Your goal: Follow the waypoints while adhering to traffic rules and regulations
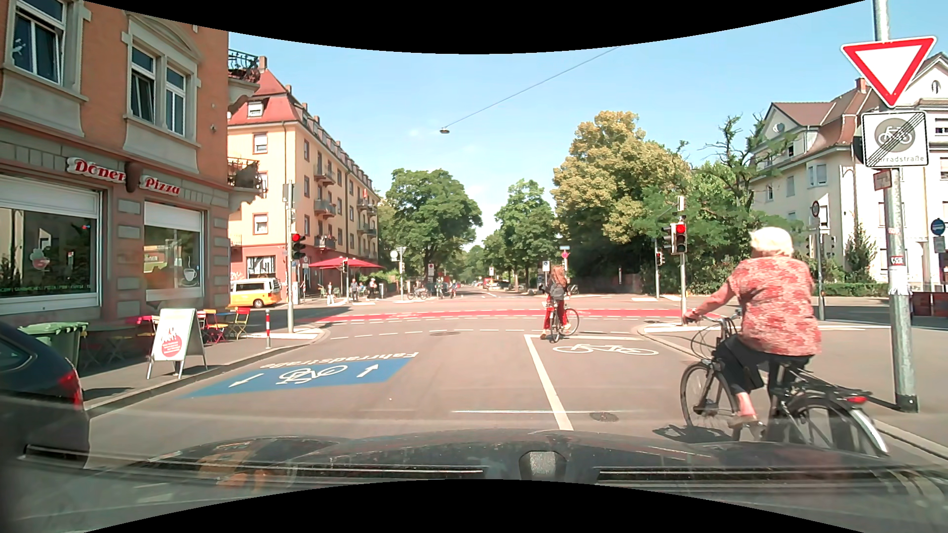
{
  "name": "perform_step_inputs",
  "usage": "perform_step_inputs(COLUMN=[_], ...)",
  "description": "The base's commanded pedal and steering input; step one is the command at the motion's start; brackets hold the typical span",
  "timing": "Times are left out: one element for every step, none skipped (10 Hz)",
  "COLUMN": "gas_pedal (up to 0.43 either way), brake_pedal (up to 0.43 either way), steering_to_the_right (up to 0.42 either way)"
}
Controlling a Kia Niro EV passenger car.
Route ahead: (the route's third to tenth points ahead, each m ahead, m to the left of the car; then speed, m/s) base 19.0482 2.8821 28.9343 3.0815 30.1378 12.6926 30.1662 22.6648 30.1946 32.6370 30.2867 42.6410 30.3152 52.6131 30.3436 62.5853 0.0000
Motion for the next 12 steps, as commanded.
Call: perform_step_inputs(gas_pedal=[0.0, 0.0, 0.0, 0.0, 0.0, 0.0, 0.0, 0.0, 0.0, 0.0, 0.0, 0.0], brake_pedal=[0.287, 0.287, 0.287, 0.287, 0.287, 0.287, 0.287, 0.287, 0.287, 0.287, 0.287, 0.287], steering_to_the_right=[0.0, 0.0, 0.0, 0.0, 0.0, 0.0, 0.0, 0.0, 0.0, 0.0, 0.0, 0.0])
